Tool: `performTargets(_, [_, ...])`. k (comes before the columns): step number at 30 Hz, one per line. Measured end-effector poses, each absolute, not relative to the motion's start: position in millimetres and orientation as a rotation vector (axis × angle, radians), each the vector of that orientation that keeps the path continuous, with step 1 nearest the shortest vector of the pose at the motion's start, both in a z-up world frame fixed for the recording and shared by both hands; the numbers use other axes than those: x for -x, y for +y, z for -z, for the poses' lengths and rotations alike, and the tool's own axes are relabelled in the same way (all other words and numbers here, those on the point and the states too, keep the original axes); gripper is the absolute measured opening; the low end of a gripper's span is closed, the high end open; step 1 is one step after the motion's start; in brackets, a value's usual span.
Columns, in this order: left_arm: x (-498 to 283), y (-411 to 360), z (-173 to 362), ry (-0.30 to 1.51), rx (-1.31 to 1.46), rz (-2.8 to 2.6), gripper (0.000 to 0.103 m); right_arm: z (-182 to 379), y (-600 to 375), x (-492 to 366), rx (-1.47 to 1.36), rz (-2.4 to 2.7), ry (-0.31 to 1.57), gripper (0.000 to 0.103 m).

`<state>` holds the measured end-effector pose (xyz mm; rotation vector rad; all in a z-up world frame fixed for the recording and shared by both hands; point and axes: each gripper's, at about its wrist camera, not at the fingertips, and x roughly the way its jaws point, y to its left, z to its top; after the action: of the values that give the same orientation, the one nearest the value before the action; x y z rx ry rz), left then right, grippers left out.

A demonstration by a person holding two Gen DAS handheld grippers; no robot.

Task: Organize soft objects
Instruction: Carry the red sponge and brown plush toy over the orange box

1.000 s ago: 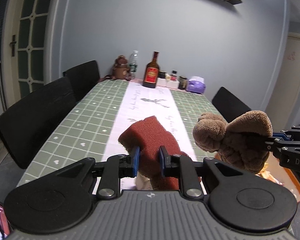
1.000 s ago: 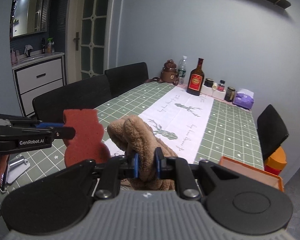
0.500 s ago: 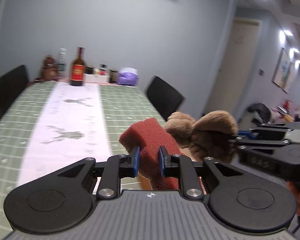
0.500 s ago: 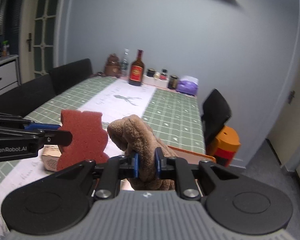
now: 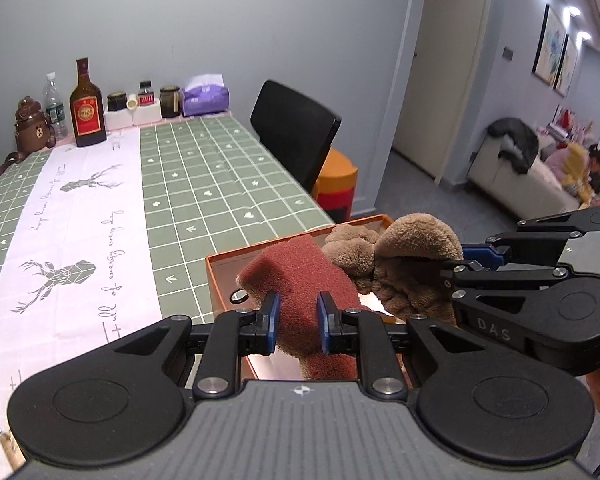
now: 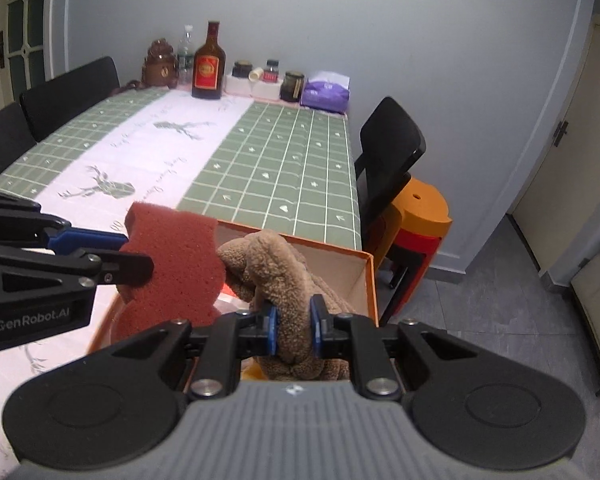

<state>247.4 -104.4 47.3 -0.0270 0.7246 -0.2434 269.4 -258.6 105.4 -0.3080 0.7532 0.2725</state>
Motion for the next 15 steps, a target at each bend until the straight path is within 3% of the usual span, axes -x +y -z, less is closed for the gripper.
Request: performTargets(15, [-276.8, -121.1, -9.4, 0.830, -0.104, 0.240, 0.023, -40.4, -245.5, -318.1, 0.328, -0.327, 0.878, 0.015])
